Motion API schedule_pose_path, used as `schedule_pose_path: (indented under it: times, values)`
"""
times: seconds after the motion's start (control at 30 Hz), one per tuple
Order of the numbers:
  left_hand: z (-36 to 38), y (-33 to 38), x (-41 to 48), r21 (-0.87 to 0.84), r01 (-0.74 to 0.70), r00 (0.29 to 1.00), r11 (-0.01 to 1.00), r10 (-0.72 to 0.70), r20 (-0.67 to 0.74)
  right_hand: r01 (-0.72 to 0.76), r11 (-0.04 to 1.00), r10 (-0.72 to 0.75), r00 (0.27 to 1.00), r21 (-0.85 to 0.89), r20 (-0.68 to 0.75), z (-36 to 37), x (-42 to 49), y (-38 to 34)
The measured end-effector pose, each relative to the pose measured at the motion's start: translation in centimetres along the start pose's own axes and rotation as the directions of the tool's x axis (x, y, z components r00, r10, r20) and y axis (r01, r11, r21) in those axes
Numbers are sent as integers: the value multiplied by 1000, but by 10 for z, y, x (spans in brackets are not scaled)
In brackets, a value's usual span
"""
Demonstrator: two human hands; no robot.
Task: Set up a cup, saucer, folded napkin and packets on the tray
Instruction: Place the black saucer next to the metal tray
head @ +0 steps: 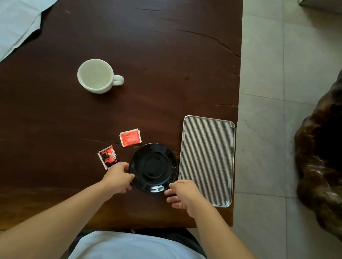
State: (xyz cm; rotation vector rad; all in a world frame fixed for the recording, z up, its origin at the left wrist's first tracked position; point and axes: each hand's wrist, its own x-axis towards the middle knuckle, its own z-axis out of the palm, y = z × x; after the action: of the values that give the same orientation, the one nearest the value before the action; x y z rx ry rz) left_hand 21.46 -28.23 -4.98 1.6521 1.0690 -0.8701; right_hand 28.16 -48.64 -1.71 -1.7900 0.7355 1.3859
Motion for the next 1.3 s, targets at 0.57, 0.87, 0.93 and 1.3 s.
schedule_pose_path:
  times: [0.57,0.87,0.93,1.3]
  values:
    - [-3,-2,-11,-126,21,1000,992,-23,-12,-10,996,5,998,89,62,4,5,2]
    - [-7,10,-23,-145,-3,1000,989,7,26,51,992,-56,998,115,40,9,-2,-2]
    - [-8,9,-26,-135,-5,1000,991,9,29,57,992,-61,998,108,27,9,-3,-3]
    - [-5,4,-40,-98,-43,999,994,45,12,92,989,-95,995,112,16,14,-13,4]
